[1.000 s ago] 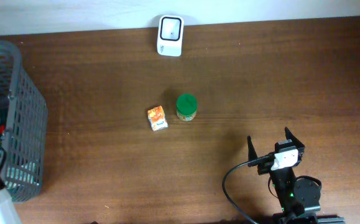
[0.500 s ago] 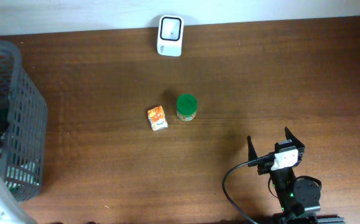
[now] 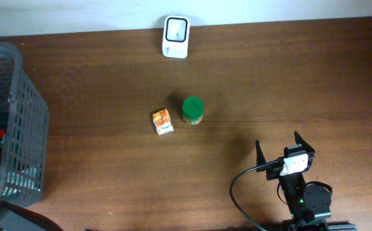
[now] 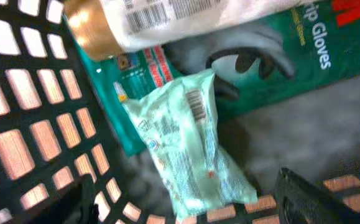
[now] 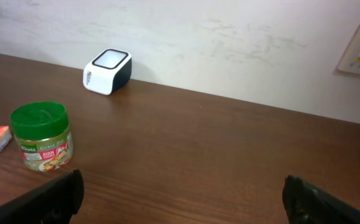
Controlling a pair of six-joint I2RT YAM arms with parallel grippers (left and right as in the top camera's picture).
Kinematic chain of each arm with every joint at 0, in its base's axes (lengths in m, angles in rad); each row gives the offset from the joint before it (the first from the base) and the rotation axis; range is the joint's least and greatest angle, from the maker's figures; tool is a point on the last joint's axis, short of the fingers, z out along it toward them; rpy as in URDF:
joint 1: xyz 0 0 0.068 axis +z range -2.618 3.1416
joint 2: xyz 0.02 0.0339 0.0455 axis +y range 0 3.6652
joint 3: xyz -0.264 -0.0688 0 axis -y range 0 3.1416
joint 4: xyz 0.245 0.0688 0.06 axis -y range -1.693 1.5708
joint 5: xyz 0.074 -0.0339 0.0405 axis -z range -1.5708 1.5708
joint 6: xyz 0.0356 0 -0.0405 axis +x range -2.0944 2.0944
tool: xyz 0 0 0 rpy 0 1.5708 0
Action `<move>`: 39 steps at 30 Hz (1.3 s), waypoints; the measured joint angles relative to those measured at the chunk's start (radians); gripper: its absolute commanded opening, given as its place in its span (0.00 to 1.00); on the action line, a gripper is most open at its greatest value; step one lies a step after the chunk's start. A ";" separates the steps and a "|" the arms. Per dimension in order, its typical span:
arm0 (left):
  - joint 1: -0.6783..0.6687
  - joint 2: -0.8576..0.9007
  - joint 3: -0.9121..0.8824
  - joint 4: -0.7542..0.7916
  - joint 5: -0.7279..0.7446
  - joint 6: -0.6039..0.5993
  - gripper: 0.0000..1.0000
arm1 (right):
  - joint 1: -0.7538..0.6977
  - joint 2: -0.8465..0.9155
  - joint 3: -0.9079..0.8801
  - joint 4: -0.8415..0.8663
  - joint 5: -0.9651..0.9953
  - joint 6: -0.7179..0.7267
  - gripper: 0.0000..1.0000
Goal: Scan the item barcode
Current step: 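Reach into the basket and grasp the pale green packet, then hold the green packet toward the scanner, then place it beside the box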
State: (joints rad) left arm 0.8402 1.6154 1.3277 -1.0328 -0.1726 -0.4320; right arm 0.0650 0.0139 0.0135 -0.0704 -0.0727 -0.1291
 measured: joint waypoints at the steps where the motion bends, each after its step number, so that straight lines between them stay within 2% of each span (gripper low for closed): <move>1: 0.001 0.002 -0.018 0.025 0.001 0.000 0.82 | 0.000 0.000 0.000 0.000 0.000 0.000 0.98; 11: 0.000 0.179 -0.067 0.076 0.009 0.000 0.80 | 0.000 0.000 0.000 0.000 0.000 0.000 0.98; 14: 0.000 0.216 -0.079 0.093 0.012 0.000 0.63 | 0.000 0.000 0.000 0.000 0.000 -0.001 0.98; 16: 0.000 0.238 -0.080 0.107 0.013 -0.003 0.33 | 0.000 0.000 0.000 0.000 0.000 0.000 0.98; 17: 0.000 0.241 -0.080 0.111 0.014 -0.007 0.23 | 0.000 0.000 0.000 0.000 0.000 0.000 0.98; 21: 0.000 0.241 -0.079 0.113 0.017 -0.009 0.01 | 0.000 0.000 0.000 0.000 0.000 0.000 0.99; 26: 0.000 0.241 -0.056 0.076 0.019 -0.007 0.00 | 0.000 0.000 0.000 0.000 0.000 0.000 0.98; 29: 0.000 0.243 0.021 -0.020 0.021 -0.007 0.00 | 0.000 0.000 0.000 0.000 0.000 0.000 0.98; 34: 0.000 0.223 0.385 -0.213 0.030 -0.007 0.00 | 0.000 0.000 0.000 0.000 0.000 0.000 0.98; 39: -0.040 0.095 0.726 -0.269 0.121 0.000 0.00 | 0.000 0.000 0.000 0.000 0.000 0.000 0.98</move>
State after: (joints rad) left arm 0.7998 1.7103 2.0541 -1.3018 -0.0513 -0.4316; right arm 0.0650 0.0139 0.0135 -0.0704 -0.0723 -0.1295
